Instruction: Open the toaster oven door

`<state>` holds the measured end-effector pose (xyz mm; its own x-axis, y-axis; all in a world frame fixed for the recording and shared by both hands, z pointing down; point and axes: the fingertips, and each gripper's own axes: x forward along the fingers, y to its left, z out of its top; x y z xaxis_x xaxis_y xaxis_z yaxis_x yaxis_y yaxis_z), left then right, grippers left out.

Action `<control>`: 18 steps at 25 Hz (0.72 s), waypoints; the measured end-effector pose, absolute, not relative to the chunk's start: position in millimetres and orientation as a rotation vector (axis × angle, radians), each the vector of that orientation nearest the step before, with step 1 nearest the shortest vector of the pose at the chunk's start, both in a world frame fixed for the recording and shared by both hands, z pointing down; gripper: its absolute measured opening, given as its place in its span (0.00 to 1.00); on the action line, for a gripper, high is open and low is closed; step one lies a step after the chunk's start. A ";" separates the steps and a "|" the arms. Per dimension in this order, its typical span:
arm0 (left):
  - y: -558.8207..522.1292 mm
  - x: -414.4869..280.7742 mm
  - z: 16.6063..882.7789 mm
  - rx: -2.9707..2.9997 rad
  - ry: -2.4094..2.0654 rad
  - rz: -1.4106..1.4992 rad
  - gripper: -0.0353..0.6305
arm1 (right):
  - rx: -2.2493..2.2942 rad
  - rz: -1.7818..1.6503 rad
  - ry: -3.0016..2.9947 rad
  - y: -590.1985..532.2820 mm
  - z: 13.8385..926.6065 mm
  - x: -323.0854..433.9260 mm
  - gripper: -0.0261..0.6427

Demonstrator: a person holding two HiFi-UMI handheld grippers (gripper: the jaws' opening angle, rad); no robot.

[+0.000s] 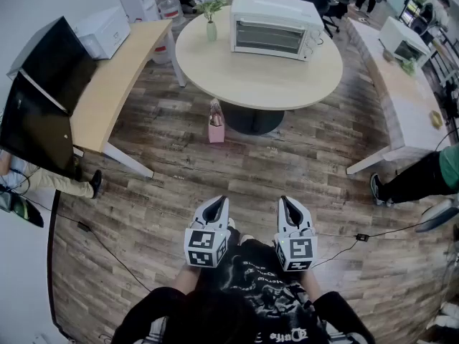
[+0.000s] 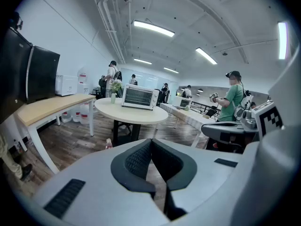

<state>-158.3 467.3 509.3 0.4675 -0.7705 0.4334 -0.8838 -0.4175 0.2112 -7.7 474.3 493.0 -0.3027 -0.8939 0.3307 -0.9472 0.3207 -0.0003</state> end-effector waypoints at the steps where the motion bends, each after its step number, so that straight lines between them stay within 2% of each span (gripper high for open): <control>1: 469.2 -157.4 507.7 2.314 -1.383 0.378 0.08 | 1.666 0.283 -2.318 476.4 491.9 -6.9 0.05; 15: 464.0 -148.8 507.1 2.335 -1.347 0.386 0.08 | 1.706 0.367 -2.320 474.1 491.7 1.0 0.06; 16: 461.3 -149.0 507.7 2.338 -1.344 0.389 0.08 | 1.707 0.388 -2.330 470.8 491.0 1.0 0.07; 18: 454.9 -150.4 508.4 2.345 -1.339 0.395 0.08 | 1.707 0.414 -2.353 463.5 488.1 0.2 0.30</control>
<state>-150.4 454.9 508.4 0.4987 -0.7497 0.4350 -0.8658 -0.4549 0.2085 0.2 463.5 488.1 -0.3101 -0.8931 0.3258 -0.9507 0.2917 -0.1051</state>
